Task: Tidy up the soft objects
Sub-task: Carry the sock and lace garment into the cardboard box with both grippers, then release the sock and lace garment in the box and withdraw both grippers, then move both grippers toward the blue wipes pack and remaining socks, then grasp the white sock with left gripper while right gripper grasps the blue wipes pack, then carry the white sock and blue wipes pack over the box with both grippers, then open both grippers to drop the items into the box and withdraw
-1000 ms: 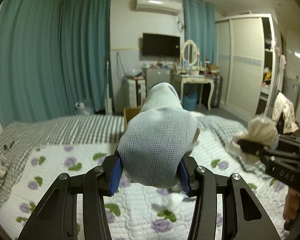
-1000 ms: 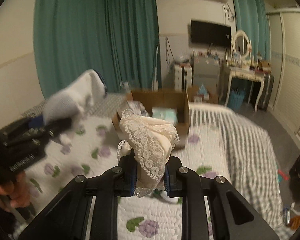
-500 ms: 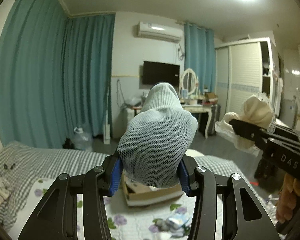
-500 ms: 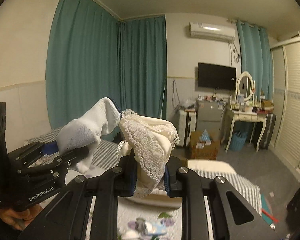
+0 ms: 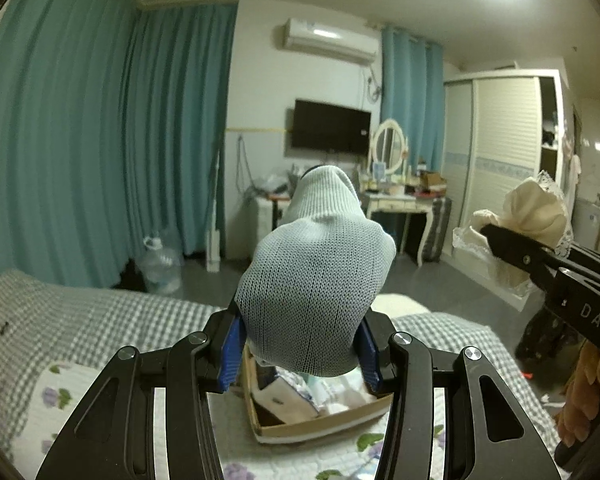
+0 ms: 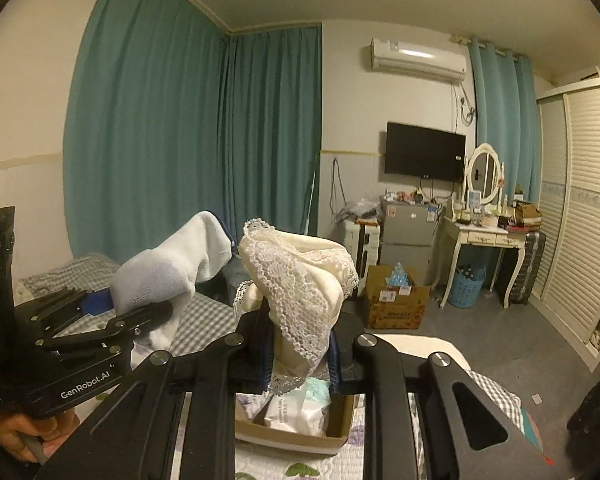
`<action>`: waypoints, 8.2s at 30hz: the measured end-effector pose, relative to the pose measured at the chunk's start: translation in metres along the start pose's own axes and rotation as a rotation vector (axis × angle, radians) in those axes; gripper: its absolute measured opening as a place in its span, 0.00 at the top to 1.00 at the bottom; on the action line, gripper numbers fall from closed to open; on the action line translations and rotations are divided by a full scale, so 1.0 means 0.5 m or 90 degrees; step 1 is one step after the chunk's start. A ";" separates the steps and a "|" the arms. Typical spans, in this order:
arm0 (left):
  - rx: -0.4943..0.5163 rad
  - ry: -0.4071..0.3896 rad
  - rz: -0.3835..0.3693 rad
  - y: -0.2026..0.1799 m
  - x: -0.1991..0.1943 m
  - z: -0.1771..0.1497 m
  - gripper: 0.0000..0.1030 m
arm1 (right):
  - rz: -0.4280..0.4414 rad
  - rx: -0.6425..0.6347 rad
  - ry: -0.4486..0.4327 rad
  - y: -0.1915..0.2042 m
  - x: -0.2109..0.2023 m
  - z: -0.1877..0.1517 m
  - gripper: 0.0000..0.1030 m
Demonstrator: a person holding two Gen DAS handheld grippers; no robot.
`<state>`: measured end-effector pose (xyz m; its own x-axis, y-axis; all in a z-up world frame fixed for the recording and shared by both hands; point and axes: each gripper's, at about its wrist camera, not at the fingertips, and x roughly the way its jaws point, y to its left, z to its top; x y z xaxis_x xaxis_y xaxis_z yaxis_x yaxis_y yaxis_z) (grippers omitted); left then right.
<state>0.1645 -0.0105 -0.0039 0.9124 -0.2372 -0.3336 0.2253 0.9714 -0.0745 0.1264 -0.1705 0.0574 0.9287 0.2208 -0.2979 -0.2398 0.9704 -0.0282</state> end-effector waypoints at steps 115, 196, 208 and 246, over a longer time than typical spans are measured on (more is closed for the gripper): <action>0.059 0.315 0.039 -0.013 0.061 -0.341 0.00 | 0.069 -0.098 0.426 -0.029 0.149 -0.427 0.00; 0.007 -0.082 0.018 -0.033 -0.240 0.033 0.81 | 0.054 -0.011 -0.023 0.000 -0.203 0.014 0.51; -0.018 -0.053 0.026 0.012 -0.097 0.018 0.81 | 0.030 -0.008 -0.014 -0.054 -0.076 0.022 0.51; -0.027 0.342 0.038 0.039 0.422 -0.174 0.79 | 0.045 -0.054 0.387 -0.077 0.499 -0.304 0.47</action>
<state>0.3319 -0.0411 -0.1573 0.6175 -0.1552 -0.7711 0.1542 0.9852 -0.0747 0.3245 -0.1678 -0.1606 0.5881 0.1641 -0.7919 -0.3394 0.9389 -0.0574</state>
